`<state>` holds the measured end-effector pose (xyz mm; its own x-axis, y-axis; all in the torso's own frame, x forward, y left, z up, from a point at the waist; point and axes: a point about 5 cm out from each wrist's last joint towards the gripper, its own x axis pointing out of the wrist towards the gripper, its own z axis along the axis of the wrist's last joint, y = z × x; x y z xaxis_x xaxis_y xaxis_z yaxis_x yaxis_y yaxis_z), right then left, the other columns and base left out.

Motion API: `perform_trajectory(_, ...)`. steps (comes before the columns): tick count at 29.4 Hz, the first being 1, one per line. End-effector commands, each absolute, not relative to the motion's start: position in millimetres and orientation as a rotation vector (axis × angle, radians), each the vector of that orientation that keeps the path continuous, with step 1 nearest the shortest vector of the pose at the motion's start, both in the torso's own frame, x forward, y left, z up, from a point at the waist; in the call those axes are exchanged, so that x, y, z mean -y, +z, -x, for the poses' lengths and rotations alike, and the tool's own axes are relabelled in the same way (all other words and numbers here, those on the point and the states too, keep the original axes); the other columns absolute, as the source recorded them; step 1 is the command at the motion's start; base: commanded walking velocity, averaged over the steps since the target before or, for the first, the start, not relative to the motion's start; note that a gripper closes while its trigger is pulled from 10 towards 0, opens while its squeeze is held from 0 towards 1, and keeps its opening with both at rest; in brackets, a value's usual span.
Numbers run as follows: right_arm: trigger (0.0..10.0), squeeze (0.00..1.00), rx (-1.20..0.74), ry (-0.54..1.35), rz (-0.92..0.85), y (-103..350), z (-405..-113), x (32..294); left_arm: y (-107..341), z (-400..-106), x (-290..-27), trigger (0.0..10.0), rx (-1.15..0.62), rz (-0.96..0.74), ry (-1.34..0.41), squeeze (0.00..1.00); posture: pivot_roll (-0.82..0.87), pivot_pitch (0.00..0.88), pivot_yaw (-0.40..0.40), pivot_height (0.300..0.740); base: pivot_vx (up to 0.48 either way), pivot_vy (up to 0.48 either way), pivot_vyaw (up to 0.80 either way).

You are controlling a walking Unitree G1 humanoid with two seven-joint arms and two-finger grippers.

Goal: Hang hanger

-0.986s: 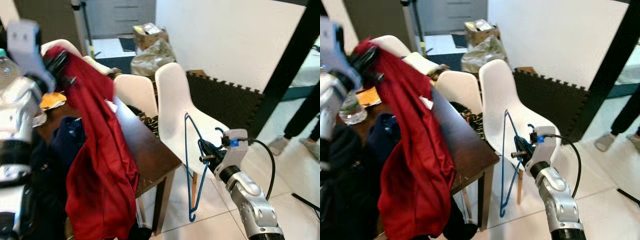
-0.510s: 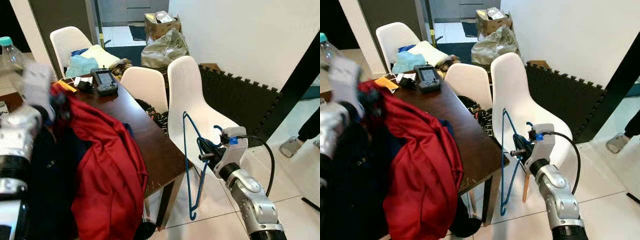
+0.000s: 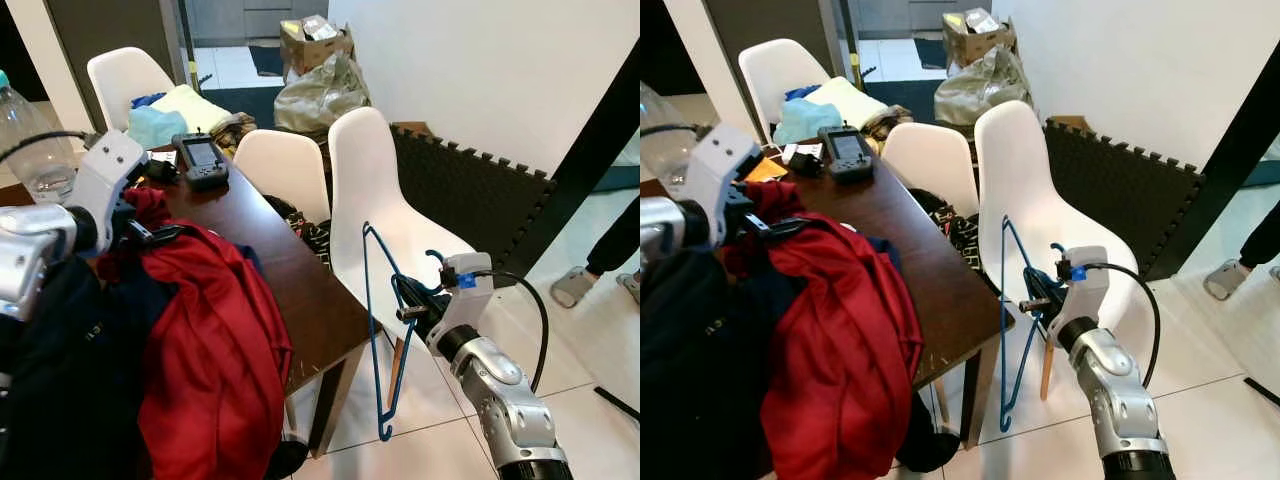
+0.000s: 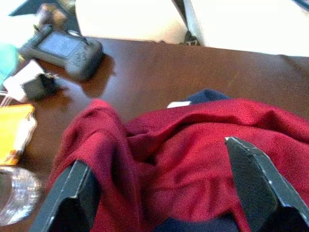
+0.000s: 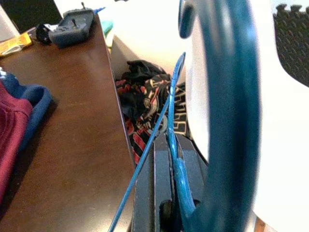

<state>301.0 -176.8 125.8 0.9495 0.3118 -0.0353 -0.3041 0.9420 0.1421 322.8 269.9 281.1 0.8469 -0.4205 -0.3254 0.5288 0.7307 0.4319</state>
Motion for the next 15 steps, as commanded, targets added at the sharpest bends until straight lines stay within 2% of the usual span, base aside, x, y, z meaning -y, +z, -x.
perform_trajectory(1,10.0,0.0,-0.041,0.318,-0.153,129.0,-299.7,177.4,290.6,-315.1,-266.4,10.0,-0.199,-0.548,-0.592,1.0,0.09,0.08,-0.024,0.74,0.0,0.0,0.0)
perform_trajectory(2,10.0,0.0,-0.034,0.315,-0.157,130.1,-300.0,178.9,301.7,-301.5,-264.9,10.0,-0.191,-0.586,-0.671,1.0,0.1,0.078,-0.024,0.74,0.0,0.0,0.0)
perform_trajectory(4,10.0,0.0,-0.034,0.315,-0.157,130.1,-300.0,178.9,301.7,-301.5,-264.9,10.0,-0.191,-0.586,-0.671,1.0,0.1,0.078,-0.024,0.74,0.0,0.0,0.0)
perform_trajectory(5,10.0,0.0,-0.026,0.31,-0.162,131.8,-301.5,181.0,309.5,-288.2,-264.4,10.0,-0.198,-0.631,-0.738,1.0,0.11,0.076,-0.026,0.74,0.0,0.0,0.0)
perform_trajectory(9,10.0,0.0,-0.013,0.305,-0.175,134.9,-304.2,183.3,322.3,-271.1,-264.5,10.0,-0.188,-0.685,-0.805,1.0,0.11,0.074,-0.027,0.74,0.0,0.0,0.0)
perform_trajectory(12,10.0,0.0,-0.007,0.305,-0.18,136.8,-306.0,183.9,326.7,-261.0,-269.3,10.0,-0.226,-0.723,-0.814,1.0,0.11,0.071,-0.031,0.74,0.0,0.0,0.0)
perform_trajectory(13,10.0,0.0,-0.005,0.305,-0.181,137.4,-306.7,183.7,322.5,-261.3,-280.4,10.0,-0.296,-0.761,-0.752,1.0,0.12,0.069,-0.033,0.74,0.0,0.0,0.0)
perform_trajectory(15,10.0,0.0,-0.005,0.305,-0.181,137.4,-306.7,183.7,322.5,-261.3,-280.4,10.0,-0.296,-0.761,-0.752,1.0,0.12,0.069,-0.033,0.74,0.0,0.0,0.0)
